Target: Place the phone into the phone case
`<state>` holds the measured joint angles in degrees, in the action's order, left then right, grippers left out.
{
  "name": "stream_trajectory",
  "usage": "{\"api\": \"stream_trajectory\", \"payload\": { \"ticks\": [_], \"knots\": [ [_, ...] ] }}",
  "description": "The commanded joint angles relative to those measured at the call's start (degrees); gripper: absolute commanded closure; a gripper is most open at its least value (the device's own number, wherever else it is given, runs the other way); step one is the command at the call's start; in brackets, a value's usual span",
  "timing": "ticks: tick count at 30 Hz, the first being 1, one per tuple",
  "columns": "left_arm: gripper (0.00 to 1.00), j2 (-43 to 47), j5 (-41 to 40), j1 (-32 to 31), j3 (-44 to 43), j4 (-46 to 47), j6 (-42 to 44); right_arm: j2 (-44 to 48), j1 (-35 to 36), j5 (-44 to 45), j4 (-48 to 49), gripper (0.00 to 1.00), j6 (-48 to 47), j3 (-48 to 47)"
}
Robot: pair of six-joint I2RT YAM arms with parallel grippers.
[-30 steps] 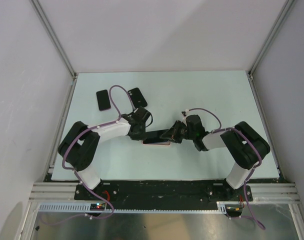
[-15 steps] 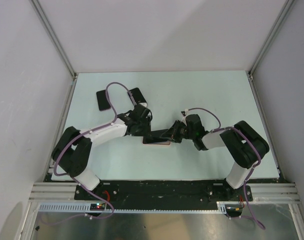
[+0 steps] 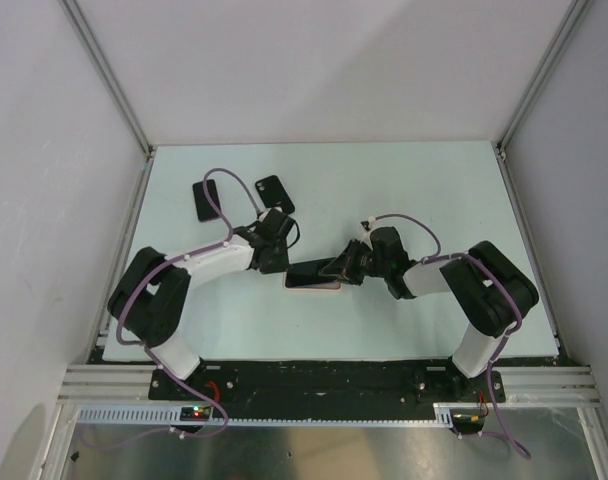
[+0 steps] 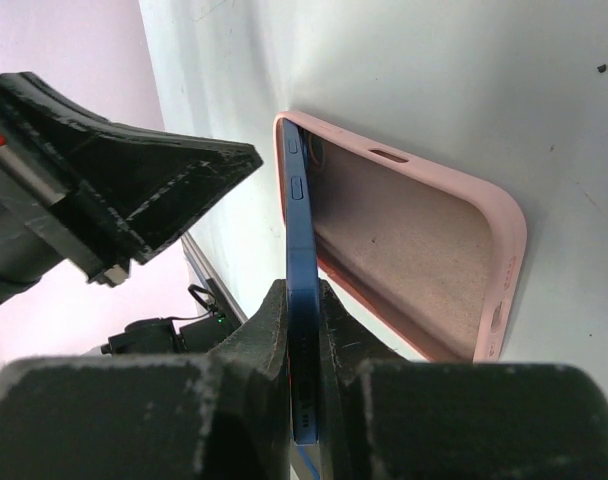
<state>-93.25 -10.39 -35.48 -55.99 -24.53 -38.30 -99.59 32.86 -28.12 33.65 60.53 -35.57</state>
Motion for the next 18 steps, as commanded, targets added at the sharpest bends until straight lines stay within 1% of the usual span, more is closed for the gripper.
{"api": "stream_trajectory", "payload": {
  "ticks": [1, 9, 18],
  "knots": [
    [0.99, -2.6, -1.6, -0.1, -0.2, 0.7, -1.8, -2.4, 0.8, 4.9, -8.2, 1.00, -3.5, -0.6],
    [1.00, -5.0, -0.5, -0.3, -1.6, 1.0, -1.5, -4.3, 1.9, 4.5, -7.4, 1.00, -2.7, -1.5],
    [1.00, -5.7, 1.0, -0.7, -3.1, 2.1, -0.6, -6.4, 2.9, 5.1, -9.9, 1.00, -3.5, -3.5]
  ]
}}
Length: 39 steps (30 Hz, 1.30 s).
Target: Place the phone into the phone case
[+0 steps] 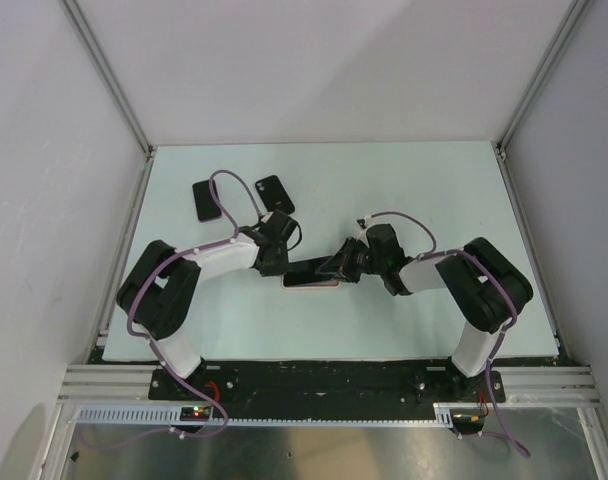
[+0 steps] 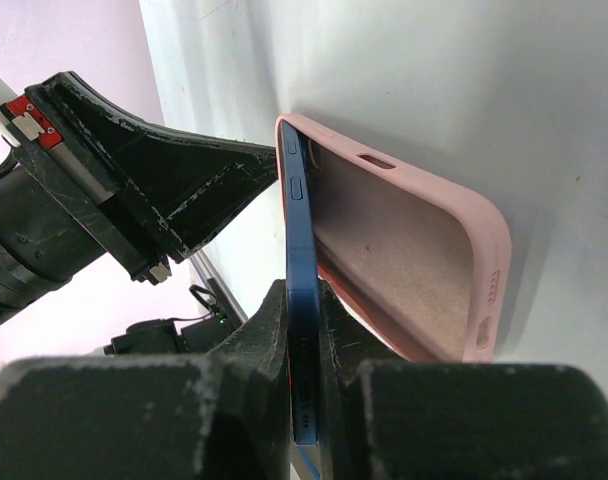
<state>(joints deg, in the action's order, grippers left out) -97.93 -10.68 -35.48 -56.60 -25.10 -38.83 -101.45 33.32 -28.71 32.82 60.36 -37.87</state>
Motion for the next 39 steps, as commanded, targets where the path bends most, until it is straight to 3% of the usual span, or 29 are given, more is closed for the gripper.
{"api": "stream_trajectory", "payload": {
  "ticks": [1, 6, 13, 24, 39],
  "knots": [
    [1.00, -1.1, 1.3, -0.7, -2.7, 2.7, 0.1, -4.7, 2.3, 5.8, -9.6, 1.00, -3.6, -1.4],
    [1.00, -1.0, 1.7, -0.8, -3.5, 2.6, 0.7, -3.8, 0.9, 6.2, -12.9, 0.99, -6.3, -1.7],
    [1.00, -1.2, 2.3, -0.8, -3.9, 2.7, 0.8, 0.5, -1.5, 5.9, -17.9, 0.76, -9.9, -2.7],
    [1.00, -0.1, 2.3, -0.9, -3.3, 2.6, 0.9, 6.6, -1.6, 8.2, -24.1, 0.60, -13.1, -3.9],
    [1.00, 0.2, 2.8, -1.0, -3.0, 2.7, 1.1, 13.8, -2.0, 14.3, -32.3, 0.54, -17.0, -5.1]
  ]
}}
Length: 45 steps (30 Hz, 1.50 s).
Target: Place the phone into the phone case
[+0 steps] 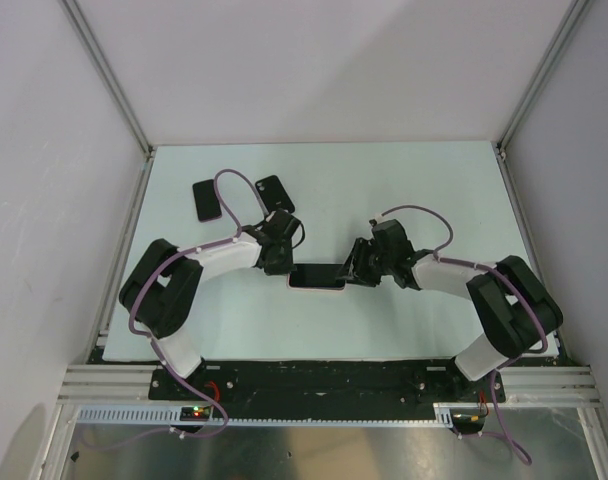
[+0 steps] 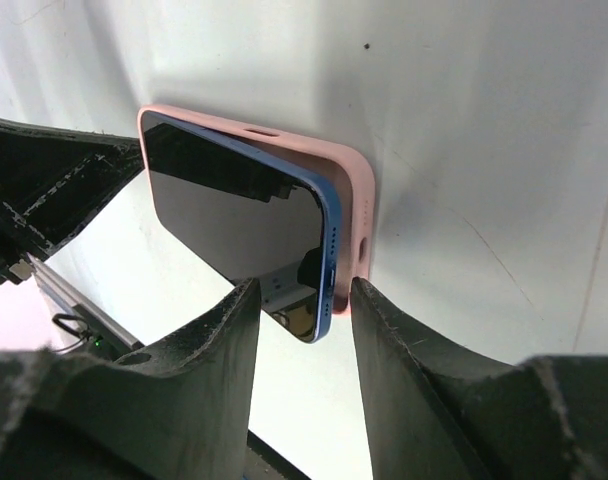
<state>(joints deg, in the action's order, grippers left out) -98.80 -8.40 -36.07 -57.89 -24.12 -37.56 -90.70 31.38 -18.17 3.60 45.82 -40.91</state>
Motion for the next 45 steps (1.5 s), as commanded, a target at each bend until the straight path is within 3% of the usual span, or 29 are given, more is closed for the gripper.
{"api": "stream_trajectory", "payload": {
  "ticks": [1, 8, 24, 45],
  "knots": [
    [1.00, 1.1, 0.7, -0.4, -1.8, 1.7, -0.2, 3.1, 0.0, 4.1, -3.2, 0.54, -2.6, -2.1],
    [1.00, 0.9, 0.8, -0.7, -2.1, 1.6, -0.1, 3.2, 2.1, 6.9, -5.8, 0.58, -3.0, -2.3],
    [1.00, 0.6, 1.2, -0.8, -2.4, 1.6, 0.1, 0.5, 6.1, 13.4, -9.8, 0.87, -4.9, -5.6],
    [1.00, -0.5, 1.6, -1.4, -3.1, 1.8, 0.0, -7.5, 12.7, 17.1, -12.6, 0.92, -7.0, -9.5]
  ]
}}
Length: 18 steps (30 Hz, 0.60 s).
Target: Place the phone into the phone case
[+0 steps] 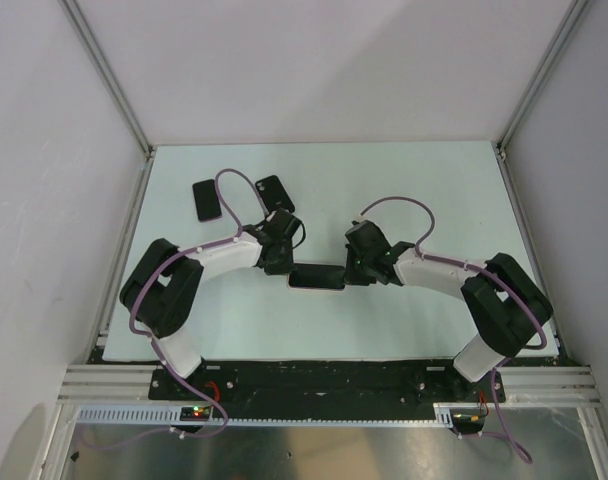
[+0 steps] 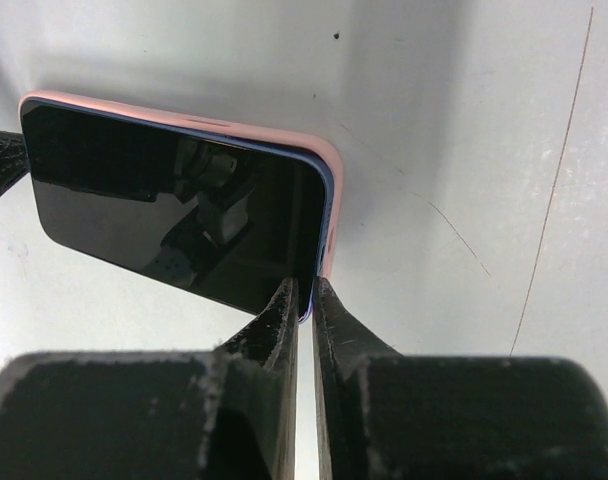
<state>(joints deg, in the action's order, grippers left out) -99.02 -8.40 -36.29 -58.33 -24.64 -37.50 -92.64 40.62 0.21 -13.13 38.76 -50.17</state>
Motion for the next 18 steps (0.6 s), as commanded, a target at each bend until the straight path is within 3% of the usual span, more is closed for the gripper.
{"api": "stream_trajectory", "payload": {
  "ticks": [1, 18],
  "knots": [
    [1.00, -0.3, 1.7, -1.2, -2.7, 2.3, 0.0, -6.0, 3.8, -1.1, 3.9, 0.92, 0.1, -0.3],
    [1.00, -0.6, 2.3, -1.2, -2.9, 2.6, 0.0, -13.0, 8.5, 1.9, 3.8, 0.92, 0.8, -2.0]
  ]
}}
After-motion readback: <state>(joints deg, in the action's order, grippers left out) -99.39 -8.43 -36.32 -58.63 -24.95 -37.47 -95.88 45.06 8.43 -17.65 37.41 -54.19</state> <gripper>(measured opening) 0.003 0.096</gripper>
